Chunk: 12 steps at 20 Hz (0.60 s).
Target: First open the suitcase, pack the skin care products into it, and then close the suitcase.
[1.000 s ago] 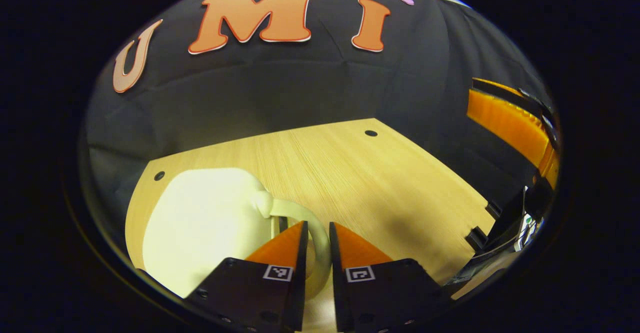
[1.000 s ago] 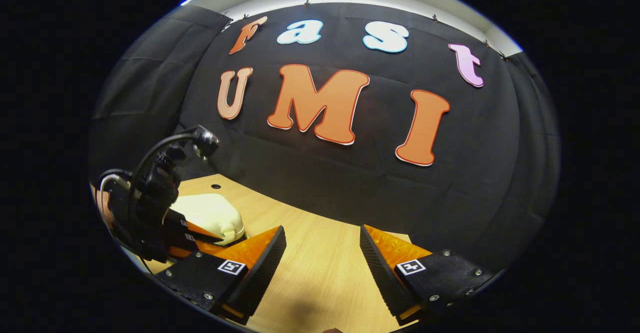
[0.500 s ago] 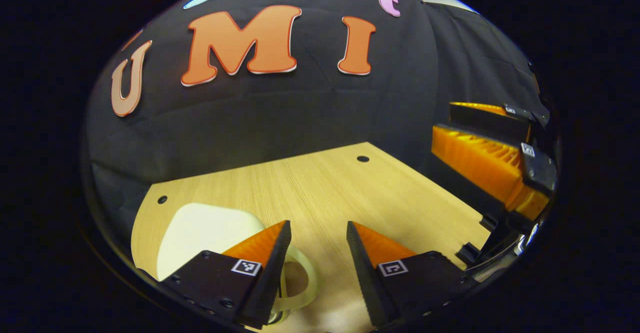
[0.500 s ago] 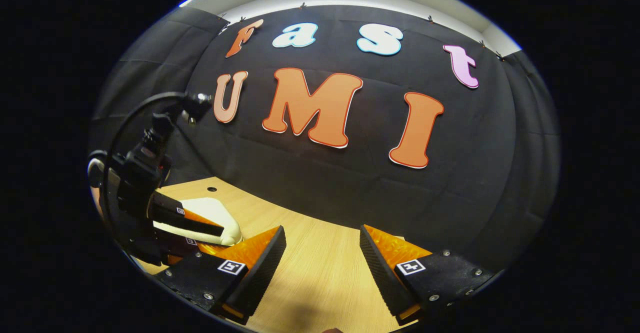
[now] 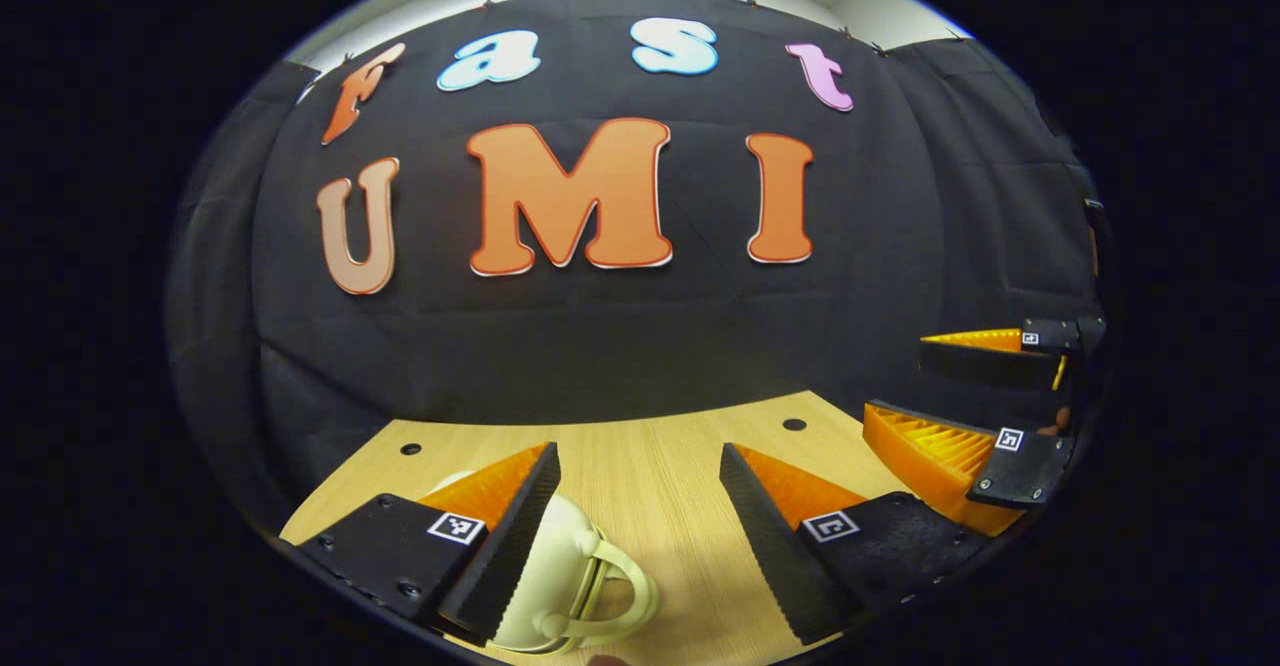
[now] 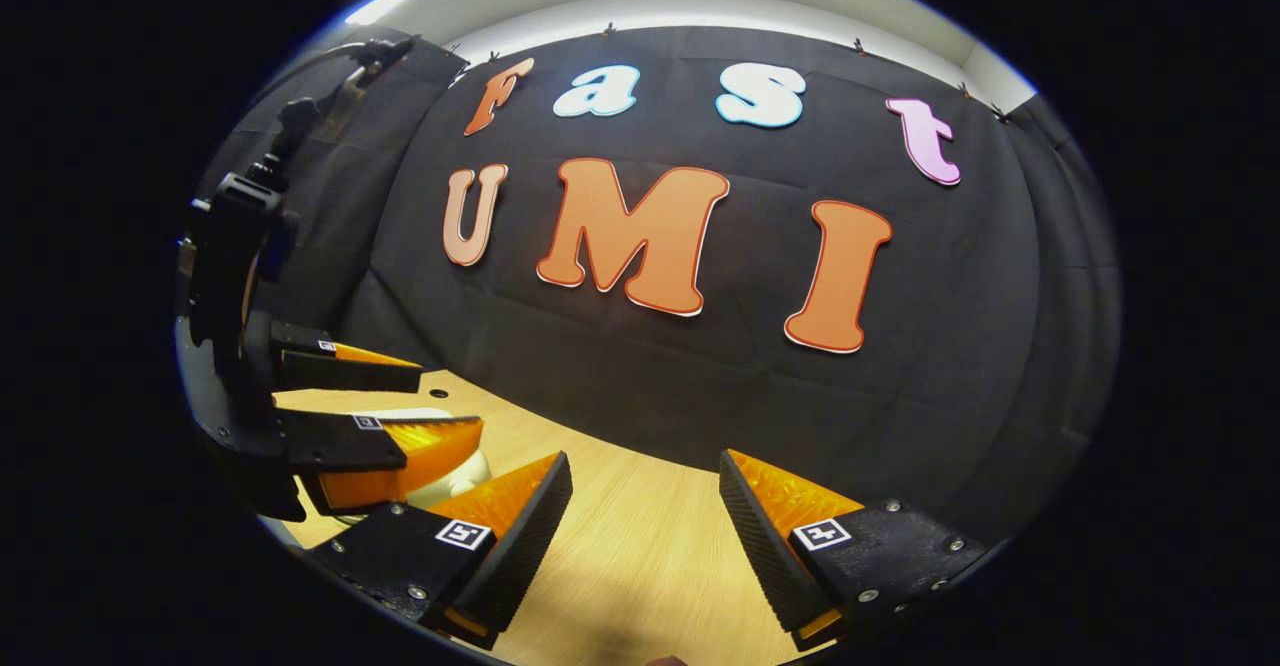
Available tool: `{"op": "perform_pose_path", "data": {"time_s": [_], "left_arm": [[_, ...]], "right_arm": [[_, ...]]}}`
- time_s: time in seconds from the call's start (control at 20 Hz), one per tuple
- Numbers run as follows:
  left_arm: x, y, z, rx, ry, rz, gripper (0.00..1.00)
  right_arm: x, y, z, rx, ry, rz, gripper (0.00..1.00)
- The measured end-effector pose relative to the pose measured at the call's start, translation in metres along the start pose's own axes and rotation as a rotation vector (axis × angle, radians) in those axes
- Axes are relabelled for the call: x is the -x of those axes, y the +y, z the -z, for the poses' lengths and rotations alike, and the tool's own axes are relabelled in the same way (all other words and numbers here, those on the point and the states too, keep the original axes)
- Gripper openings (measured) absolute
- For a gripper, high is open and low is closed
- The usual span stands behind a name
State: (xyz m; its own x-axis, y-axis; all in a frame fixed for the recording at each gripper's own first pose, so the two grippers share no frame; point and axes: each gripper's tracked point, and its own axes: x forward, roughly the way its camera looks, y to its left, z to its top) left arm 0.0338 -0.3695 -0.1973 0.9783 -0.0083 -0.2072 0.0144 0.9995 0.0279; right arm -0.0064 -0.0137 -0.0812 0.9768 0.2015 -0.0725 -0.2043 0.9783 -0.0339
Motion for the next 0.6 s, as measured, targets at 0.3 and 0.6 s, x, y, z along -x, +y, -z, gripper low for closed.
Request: {"op": "perform_pose_path", "data": {"time_s": [0.3,0.6], "left_arm": [[0.004,0.014,-0.018,0.015,-0.070,-0.061,0.99],[0.008,0.003,-0.032,-0.025,-0.097,-0.028,0.99]], "right_arm": [[0.003,-0.002,-0.011,0.004,-0.043,0.029,0.94],[0.000,0.007,-0.011,-0.009,-0.028,0.032,0.94]]}}
